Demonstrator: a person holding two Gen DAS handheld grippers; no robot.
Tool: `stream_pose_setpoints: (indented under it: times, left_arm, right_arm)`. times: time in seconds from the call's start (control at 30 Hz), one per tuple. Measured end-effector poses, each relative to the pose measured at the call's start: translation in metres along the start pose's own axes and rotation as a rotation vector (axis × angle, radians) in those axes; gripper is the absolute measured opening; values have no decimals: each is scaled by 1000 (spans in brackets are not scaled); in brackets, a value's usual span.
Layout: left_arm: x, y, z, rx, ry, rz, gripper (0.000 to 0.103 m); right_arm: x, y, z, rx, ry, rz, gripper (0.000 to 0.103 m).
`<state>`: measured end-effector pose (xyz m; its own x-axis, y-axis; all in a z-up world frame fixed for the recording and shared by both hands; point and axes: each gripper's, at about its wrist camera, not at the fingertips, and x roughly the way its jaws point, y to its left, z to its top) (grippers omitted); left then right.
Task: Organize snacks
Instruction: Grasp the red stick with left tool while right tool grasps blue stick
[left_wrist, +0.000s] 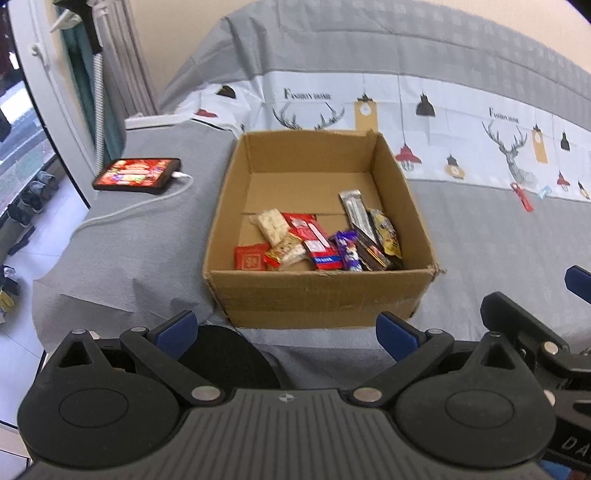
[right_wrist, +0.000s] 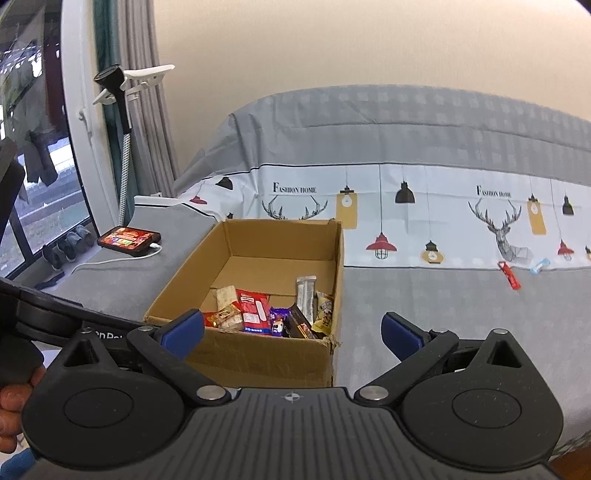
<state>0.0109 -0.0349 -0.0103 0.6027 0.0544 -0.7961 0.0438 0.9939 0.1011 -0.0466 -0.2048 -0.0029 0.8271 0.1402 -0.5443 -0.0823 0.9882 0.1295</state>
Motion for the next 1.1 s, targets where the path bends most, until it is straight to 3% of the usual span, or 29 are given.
stream_pose_setpoints:
  times: [0.2, 0.33, 0.53, 0.67, 0.8, 0.93, 1.1]
  left_arm:
    - [19, -26, 13, 44, 72, -12, 103]
    - [33, -56, 31, 87, 115, -42, 103]
    - [55, -134, 89, 175, 115, -116, 103]
    - [82, -204, 141, 208, 102, -180, 103]
    - [131, -294, 188, 260, 68, -203, 103]
    - [209, -398, 219, 345, 119, -252, 103]
    - [315, -504, 243, 332, 222, -317, 103]
  right_arm:
    - [11, -36, -7, 83, 32, -21, 102]
    - [14, -74, -9, 116, 34, -80, 102]
    - [21, -176, -4, 119, 0, -293, 102]
    - [35, -266, 6, 212, -14, -434, 102]
    - [65, -351, 16, 326, -50, -518, 102]
    - [131, -436, 24, 377, -41, -577, 102]
    - [238, -527, 34, 444, 49, -543, 102]
